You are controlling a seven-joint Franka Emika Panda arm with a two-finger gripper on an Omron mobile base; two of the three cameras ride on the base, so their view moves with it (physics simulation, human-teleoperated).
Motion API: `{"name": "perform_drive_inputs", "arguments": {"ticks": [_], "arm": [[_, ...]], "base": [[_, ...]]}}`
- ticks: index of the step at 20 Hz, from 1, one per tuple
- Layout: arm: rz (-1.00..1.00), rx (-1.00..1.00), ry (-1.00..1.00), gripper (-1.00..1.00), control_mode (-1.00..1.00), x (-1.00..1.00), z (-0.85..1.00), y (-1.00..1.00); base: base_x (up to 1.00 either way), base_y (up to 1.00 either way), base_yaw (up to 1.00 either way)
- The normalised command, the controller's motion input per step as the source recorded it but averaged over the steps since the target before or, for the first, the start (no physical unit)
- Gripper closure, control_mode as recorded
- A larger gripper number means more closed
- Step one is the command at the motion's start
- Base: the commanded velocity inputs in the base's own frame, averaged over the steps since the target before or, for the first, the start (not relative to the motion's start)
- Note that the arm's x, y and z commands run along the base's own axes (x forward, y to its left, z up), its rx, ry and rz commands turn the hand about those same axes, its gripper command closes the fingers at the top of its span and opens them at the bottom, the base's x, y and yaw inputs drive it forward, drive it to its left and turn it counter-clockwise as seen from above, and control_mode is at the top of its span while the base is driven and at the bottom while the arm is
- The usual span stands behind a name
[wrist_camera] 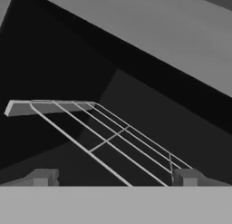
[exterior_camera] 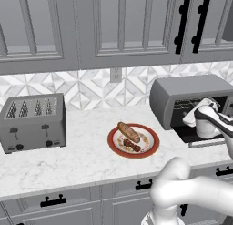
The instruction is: Pick up the kebab skewer and baguette bread, and place them inside the toaster oven. Close the toaster oven door and start by setting the timer.
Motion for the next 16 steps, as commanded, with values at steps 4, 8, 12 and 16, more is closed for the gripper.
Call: {"name": "perform_drive_inputs", "arguments": {"ticks": [4,8,12,16], "arm": [[0.00,0.04,0.00,-1.00,-1.00,0.22,-0.04,0.00],[0.00,0.04,0.00,-1.00,-1.00,0.20,-0.01,-0.07],[0.00,0.03,0.00,-1.00,-1.00,0.15,-0.11,-0.07],[0.00,0.02,0.00,-1.00,-1.00,0.23,-0.20,-0.02]], "base": [[0.00,0.00,0.00],[0.00,0.00,0.00],[0.00,0.00,0.00],[0.00,0.00,0.00]]}}
